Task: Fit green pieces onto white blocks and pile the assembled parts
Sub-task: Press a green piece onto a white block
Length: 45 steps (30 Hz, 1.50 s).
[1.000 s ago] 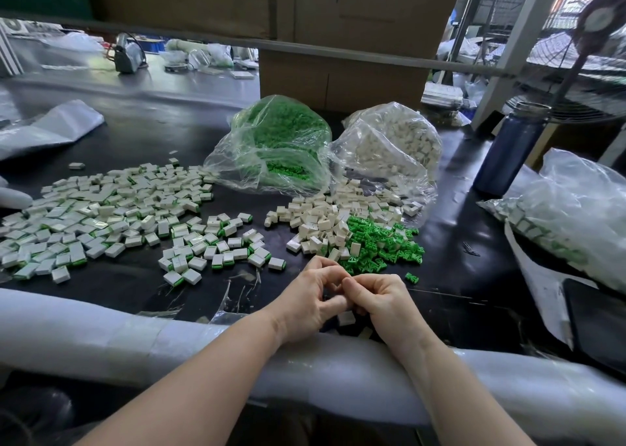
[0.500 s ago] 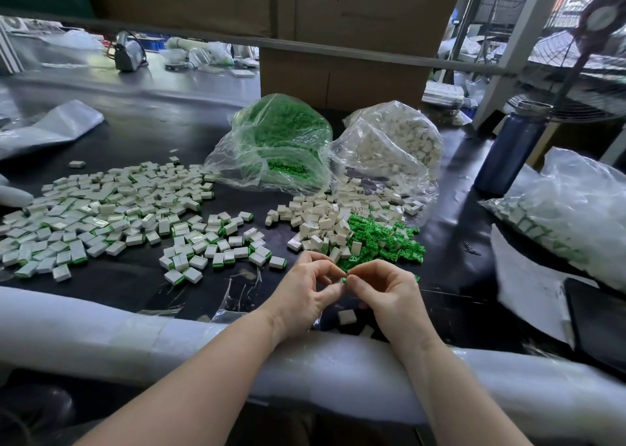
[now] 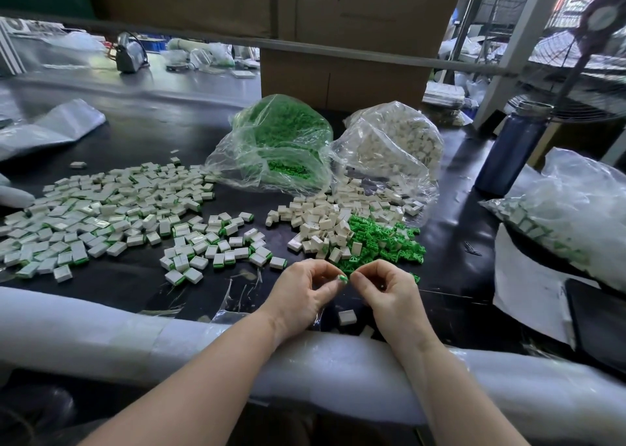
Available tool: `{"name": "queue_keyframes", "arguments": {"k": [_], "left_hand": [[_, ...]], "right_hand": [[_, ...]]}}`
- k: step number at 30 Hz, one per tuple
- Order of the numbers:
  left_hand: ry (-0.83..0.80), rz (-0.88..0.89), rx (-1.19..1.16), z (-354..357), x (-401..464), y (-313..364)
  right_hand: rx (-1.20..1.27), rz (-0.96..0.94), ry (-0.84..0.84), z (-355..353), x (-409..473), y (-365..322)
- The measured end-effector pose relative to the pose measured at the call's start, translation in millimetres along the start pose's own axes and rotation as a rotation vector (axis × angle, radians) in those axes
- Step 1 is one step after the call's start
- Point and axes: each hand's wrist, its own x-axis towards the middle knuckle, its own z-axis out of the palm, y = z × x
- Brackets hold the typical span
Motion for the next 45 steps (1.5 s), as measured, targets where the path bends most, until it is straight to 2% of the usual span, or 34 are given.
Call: {"name": "queue_keyframes", "arguments": {"k": [4, 8, 10, 15, 21, 26, 30, 34, 38, 42, 45], "left_hand": [[0.207, -0.07, -0.026, -2, 1, -5], [0.475, -0.085, 0.145, -5, 4, -11], [0.535, -0.09, 0.203, -7, 6, -13], [0.468, -0.161, 0.342, -5, 7, -15], [0.332, -0.246, 0.48, -1, 8, -12], [0.252, -0.094, 0.66, 4, 7, -11], [0.008, 0.062, 0.815, 10, 11, -16], [-0.178, 0.041, 0.848, 14, 16, -18], [-0.139, 0.09, 0.794, 12, 15, -17], [0.002, 0.22, 0.611, 10, 9, -13], [0.09, 0.26, 0.561, 8, 7, -11]], "right_hand": [[-0.029, 0.035, 0.149, -2, 1, 4], [-0.084, 0.101, 0.307, -4, 4, 11], [-0.092, 0.136, 0.37, -6, 5, 15], [-0.113, 0.213, 0.468, -8, 8, 19], [-0.227, 0.279, 0.435, -9, 10, 21], [-0.351, 0.294, 0.366, -6, 9, 17], [-0.392, 0.301, 0.331, -5, 8, 15], [-0.47, 0.304, 0.279, -4, 7, 13], [-0.526, 0.311, 0.244, -4, 6, 11], [-0.524, 0.316, 0.205, -4, 6, 10], [-0.522, 0.322, 0.19, -4, 5, 10]]}}
